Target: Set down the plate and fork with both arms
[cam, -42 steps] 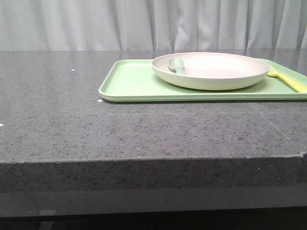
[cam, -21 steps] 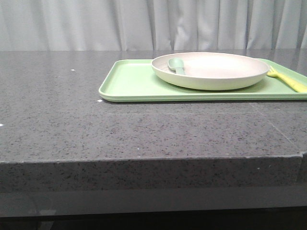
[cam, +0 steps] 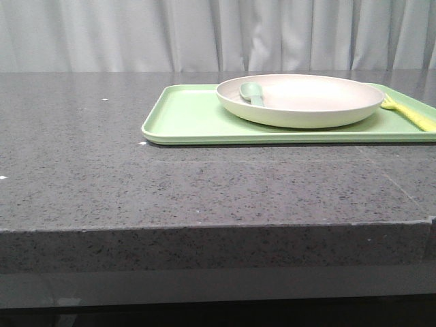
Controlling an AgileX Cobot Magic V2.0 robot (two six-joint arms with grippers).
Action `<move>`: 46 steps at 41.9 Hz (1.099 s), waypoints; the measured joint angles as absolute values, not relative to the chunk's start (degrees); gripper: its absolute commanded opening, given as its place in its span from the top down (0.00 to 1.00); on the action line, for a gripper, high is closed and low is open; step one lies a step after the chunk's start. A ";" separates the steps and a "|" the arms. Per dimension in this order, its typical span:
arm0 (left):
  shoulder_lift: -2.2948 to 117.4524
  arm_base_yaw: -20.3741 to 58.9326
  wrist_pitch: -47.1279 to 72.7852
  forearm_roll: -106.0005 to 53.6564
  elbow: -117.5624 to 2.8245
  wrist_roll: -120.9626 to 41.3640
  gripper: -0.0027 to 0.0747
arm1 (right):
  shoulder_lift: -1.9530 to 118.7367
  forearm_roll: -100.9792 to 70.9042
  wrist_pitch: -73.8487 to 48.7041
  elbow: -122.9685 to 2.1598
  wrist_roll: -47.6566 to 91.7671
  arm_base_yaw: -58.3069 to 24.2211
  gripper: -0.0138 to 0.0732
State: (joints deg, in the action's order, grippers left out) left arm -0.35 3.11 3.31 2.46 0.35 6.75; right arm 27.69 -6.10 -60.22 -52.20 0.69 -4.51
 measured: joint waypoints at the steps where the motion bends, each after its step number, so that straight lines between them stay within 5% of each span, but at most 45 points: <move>1: -0.35 3.11 3.31 2.46 0.35 6.75 0.99 | 27.69 -6.10 -60.22 -52.20 0.69 -4.51 0.92; 25: -0.35 3.11 3.22 2.46 0.35 6.75 0.99 | 26.63 -5.17 -58.86 -50.87 0.69 -4.51 0.92; 46: -0.35 3.11 3.22 2.46 0.35 6.75 0.99 | 3.29 -3.08 -10.95 -8.01 1.00 0.16 0.92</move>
State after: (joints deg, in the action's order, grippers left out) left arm -0.35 3.11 3.22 2.46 0.35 6.75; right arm 3.29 -3.08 -10.95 -8.01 1.00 0.16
